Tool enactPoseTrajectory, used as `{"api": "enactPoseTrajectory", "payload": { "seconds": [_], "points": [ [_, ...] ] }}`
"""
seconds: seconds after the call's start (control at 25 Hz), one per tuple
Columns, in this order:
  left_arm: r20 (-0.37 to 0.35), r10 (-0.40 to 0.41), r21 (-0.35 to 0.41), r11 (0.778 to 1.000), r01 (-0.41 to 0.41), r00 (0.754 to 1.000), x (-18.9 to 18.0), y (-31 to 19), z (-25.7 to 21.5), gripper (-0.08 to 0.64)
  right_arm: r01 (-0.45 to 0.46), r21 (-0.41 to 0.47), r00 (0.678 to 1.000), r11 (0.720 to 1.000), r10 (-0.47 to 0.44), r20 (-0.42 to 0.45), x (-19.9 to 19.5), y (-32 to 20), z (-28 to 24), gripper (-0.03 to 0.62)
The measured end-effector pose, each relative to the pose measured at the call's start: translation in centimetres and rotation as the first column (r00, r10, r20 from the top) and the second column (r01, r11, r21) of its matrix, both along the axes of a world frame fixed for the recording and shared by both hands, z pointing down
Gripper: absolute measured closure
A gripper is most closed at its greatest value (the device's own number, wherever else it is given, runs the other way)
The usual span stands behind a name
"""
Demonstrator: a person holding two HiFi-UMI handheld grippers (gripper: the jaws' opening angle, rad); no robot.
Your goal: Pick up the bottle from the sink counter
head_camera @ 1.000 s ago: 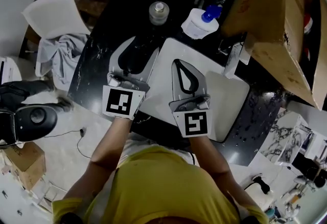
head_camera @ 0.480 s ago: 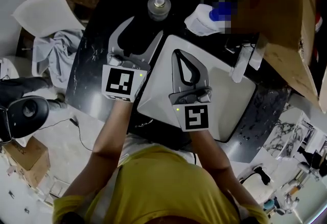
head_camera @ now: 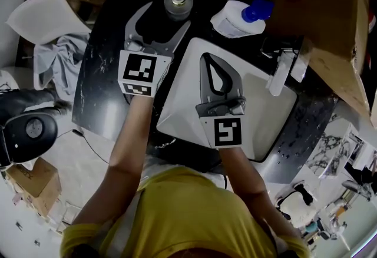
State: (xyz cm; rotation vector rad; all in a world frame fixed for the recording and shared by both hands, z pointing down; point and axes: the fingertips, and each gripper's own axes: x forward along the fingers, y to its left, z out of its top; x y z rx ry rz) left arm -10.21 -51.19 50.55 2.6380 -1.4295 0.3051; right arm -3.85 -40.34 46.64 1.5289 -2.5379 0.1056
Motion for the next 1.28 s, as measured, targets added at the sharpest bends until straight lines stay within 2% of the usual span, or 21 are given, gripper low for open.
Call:
{"api": "enactPoseTrajectory", "payload": {
  "seconds": [0.4,0.64,0.72,1.04,1.28],
  "points": [
    [0.066,0.039,-0.048,0.998,-0.036,0.997,1.8,-2.6,1.2,0.187,-0.028,-0.008,1.000,1.000,0.028,-0.002,0.8,-0.2,0.4,0.592],
    [0.074,0.076,-0.110,0.992,-0.067,0.994,2.8,-3.4,2.1,0.192,-0.047,0.006,0.999,0.999,0.047,-0.004,1.4,0.0,-0.2,0.592],
    [0.066,0.072,-0.123,0.990,-0.063,0.995,2.9,-3.4,2.2,0.221,-0.054,0.012,0.999,0.998,0.054,-0.004,1.6,0.2,-0.4,0.592],
    [0.052,0.067,-0.133,0.989,-0.059,0.996,2.9,-2.8,1.9,0.222,-0.064,0.029,0.998,0.998,0.065,-0.021,2.4,0.9,-1.5,0.591],
    [0.060,0.072,-0.105,0.992,-0.066,0.996,2.9,-0.5,-0.7,0.222,-0.069,0.045,0.997,0.997,0.070,-0.033,2.7,1.8,-2.7,0.592]
  ]
}}
